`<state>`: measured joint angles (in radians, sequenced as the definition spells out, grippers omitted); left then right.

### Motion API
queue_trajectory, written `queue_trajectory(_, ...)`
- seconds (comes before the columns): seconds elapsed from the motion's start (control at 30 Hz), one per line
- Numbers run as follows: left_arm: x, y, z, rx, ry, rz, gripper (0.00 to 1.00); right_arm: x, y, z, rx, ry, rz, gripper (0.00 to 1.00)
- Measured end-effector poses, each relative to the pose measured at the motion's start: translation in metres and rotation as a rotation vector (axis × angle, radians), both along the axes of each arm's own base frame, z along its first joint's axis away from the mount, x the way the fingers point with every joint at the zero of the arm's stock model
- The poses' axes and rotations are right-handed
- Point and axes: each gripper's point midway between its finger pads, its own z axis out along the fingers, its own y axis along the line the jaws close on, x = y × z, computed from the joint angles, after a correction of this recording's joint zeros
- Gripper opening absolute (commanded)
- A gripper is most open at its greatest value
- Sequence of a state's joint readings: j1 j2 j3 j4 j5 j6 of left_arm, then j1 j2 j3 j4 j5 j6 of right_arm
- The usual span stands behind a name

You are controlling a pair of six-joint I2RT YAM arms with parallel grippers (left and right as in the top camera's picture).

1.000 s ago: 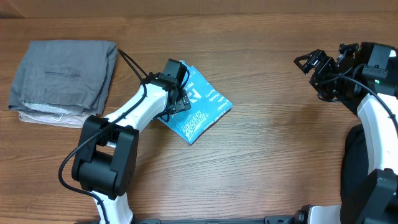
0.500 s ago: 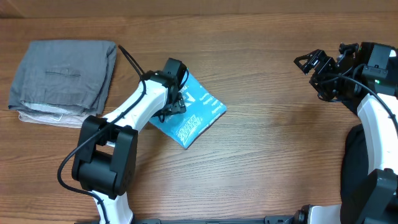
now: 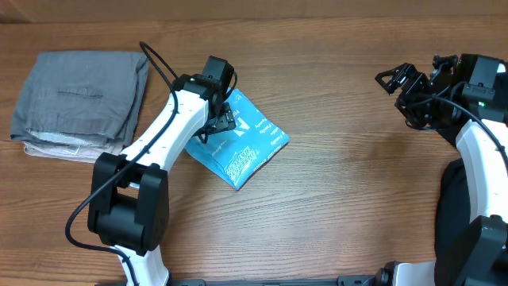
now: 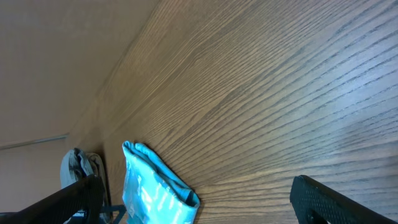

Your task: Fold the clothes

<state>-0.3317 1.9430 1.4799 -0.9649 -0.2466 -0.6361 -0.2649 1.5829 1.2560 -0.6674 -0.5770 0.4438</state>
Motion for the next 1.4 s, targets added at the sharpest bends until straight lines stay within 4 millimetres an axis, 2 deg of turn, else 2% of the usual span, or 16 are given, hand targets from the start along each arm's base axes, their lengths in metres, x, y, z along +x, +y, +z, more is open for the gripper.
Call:
queue_trajectory(0.2,-0.004,-0.001,-0.021,-0.034,-0.003,0.021,1.00,0.000,0.000,0.000,0.000,0.001,0.000,1.00)
queue_trajectory(0.37,-0.018,0.000,-0.040,-0.043,0.032,0.023,1.00,0.000,0.000,0.000,0.000,0.000,-0.001,1.00)
queue_trajectory(0.87,-0.018,0.001,-0.053,-0.063,-0.016,0.044,1.00,0.000,0.000,0.000,0.000,0.001,0.000,1.00)
queue_trajectory(1.4,-0.019,0.002,-0.056,-0.078,-0.049,0.067,1.00,0.000,0.000,0.000,0.000,0.000,0.000,1.00)
